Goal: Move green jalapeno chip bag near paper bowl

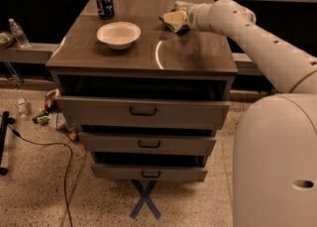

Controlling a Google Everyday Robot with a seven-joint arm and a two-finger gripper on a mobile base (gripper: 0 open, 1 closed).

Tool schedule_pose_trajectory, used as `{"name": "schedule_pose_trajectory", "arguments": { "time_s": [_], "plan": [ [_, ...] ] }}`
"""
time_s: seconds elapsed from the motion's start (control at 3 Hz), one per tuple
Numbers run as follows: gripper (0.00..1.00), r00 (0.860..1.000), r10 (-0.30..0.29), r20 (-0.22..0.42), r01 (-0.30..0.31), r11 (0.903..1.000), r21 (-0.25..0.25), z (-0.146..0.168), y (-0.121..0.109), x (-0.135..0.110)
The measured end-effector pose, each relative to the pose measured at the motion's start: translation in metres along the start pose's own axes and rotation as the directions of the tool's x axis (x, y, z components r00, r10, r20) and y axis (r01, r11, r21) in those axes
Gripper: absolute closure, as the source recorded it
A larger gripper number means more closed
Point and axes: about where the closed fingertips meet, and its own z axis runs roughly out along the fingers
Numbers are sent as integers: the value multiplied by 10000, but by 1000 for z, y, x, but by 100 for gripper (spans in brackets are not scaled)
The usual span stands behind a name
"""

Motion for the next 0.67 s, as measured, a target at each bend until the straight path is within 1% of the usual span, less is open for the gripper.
{"name": "schedule_pose_trajectory", "arguments": {
  "time_s": [0.33, 0.67],
  "plan": [
    [55, 9999, 133, -96, -137, 9990, -419, 11, 7, 9],
    [78, 9999, 103, -111, -110, 9980, -616, 15, 10, 11]
  ]
}}
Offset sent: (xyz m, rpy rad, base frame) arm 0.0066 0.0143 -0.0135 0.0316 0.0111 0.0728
